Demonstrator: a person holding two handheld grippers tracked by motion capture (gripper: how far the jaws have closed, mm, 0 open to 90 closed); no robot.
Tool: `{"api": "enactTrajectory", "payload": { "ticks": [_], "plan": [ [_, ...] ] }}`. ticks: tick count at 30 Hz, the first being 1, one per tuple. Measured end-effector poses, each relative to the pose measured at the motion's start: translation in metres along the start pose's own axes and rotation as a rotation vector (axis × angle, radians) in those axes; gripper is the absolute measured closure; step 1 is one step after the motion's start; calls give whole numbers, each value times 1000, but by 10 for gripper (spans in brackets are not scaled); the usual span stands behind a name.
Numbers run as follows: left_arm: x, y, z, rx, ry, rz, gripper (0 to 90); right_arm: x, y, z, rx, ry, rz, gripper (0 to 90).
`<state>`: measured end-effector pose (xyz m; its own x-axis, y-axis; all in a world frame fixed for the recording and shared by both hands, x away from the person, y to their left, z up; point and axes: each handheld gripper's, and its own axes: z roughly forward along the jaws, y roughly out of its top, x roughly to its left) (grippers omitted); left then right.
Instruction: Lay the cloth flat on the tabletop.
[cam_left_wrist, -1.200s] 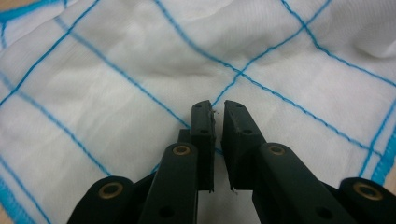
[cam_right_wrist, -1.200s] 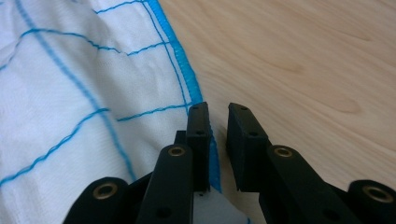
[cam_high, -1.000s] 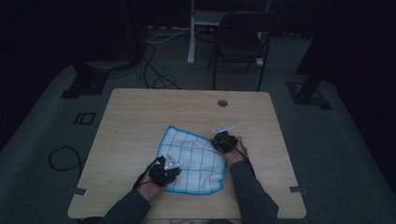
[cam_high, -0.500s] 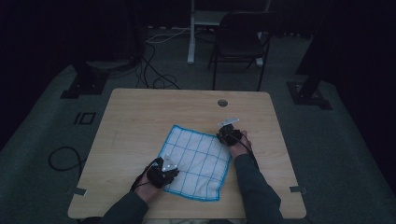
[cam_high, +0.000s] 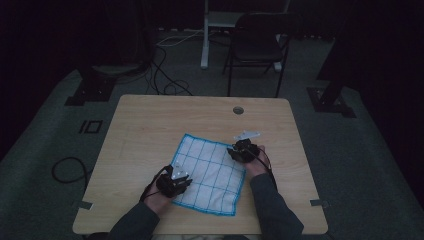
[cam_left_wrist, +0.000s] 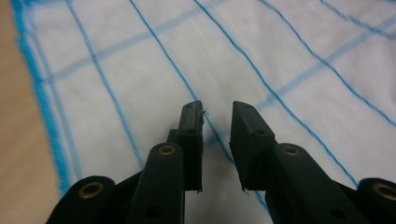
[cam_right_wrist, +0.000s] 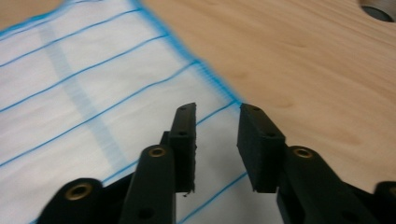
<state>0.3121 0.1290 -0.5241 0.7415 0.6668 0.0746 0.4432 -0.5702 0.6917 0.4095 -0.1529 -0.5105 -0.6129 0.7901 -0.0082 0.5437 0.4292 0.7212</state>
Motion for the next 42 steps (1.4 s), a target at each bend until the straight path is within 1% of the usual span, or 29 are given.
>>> {"api": "enactTrajectory", "payload": {
  "ticks": [3,5,6,8,10,12,15,17,19,20,24,26,27,31,36,39,42],
  "plan": [
    [10,7,1,-22,39,-6,730,19,-11,-18,-15,41,-40,669],
    [18,9,4,-26,60,-16,729,32,-20,-27,-14,55,-70,658],
    [22,10,6,-21,69,-17,726,37,-25,-31,-13,51,-91,654],
    [29,9,10,-27,77,-27,712,45,-36,-36,-4,68,-92,638],
    [35,6,13,-31,79,-53,706,50,-48,-39,6,74,-84,626],
    [38,2,15,-30,87,-70,703,52,-58,-39,23,69,-76,612],
    [41,-2,16,-30,100,-88,690,52,-68,-39,53,68,-63,595],
    [43,-4,18,-33,102,-108,677,51,-72,-39,52,80,-48,587],
    [43,-6,19,-30,101,-118,676,50,-74,-39,44,84,-40,587],
    [43,-7,19,-37,100,-124,677,50,-74,-39,44,83,-40,588],
    [43,-8,19,-40,102,-130,675,51,-75,-39,41,66,-65,587],
    [43,-10,19,-53,100,-153,671,52,-74,-38,35,46,-85,576],
    [43,-11,19,-57,99,-161,670,52,-74,-38,33,44,-89,574],
    [41,-11,19,-54,116,-170,670,45,-73,-35,21,47,-77,570],
    [40,-11,19,-53,122,-181,669,36,-72,-31,3,44,-64,571],
    [40,-11,19,-52,125,-186,669,31,-72,-29,-7,49,-66,573],
    [39,-10,19,-51,130,-192,668,26,-69,-26,-6,47,-62,573]
  ]
}}
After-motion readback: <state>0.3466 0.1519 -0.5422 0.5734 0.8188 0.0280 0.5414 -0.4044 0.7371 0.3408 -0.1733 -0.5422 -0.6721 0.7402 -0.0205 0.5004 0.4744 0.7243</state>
